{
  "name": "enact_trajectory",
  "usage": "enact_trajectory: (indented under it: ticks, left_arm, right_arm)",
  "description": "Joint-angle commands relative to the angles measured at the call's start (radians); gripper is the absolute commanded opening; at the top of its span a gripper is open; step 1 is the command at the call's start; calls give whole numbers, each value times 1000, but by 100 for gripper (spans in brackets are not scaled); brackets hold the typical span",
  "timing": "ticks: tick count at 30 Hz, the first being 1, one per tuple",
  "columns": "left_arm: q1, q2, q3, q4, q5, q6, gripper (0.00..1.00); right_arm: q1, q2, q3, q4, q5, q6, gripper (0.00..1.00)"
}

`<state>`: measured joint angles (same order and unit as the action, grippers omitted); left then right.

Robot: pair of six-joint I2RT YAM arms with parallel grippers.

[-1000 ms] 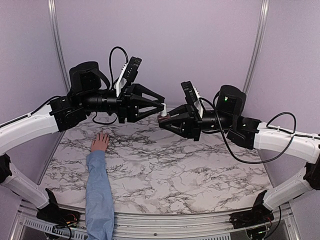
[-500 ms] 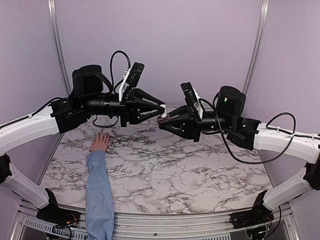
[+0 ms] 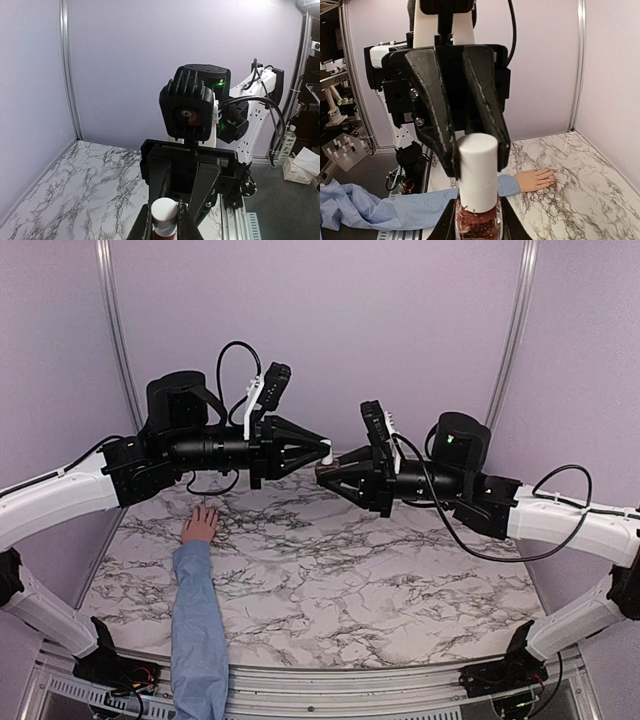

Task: Paint the nails
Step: Unscrew the nail polish bottle.

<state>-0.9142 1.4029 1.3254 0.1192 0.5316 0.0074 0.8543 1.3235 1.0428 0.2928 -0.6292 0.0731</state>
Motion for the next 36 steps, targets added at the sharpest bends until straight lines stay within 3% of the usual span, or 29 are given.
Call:
enact_trajectory:
  ticks: [1,13,23,36]
  left_arm:
    - [-16,38,48,-9,-161,-32,0]
    - [-72,132,95,0,-589,-101,0]
    - [-113,126,49,42,-732,-104,0]
    - [-157,156,24,47,-950,-181,0]
  right_arm:
    - [5,11,65,-14,199,-24,0]
    - [18,47,85,-36,492,-55,0]
    - [49,90,105,-35,666,-72,0]
    - [77,181,137,34,782,-116,0]
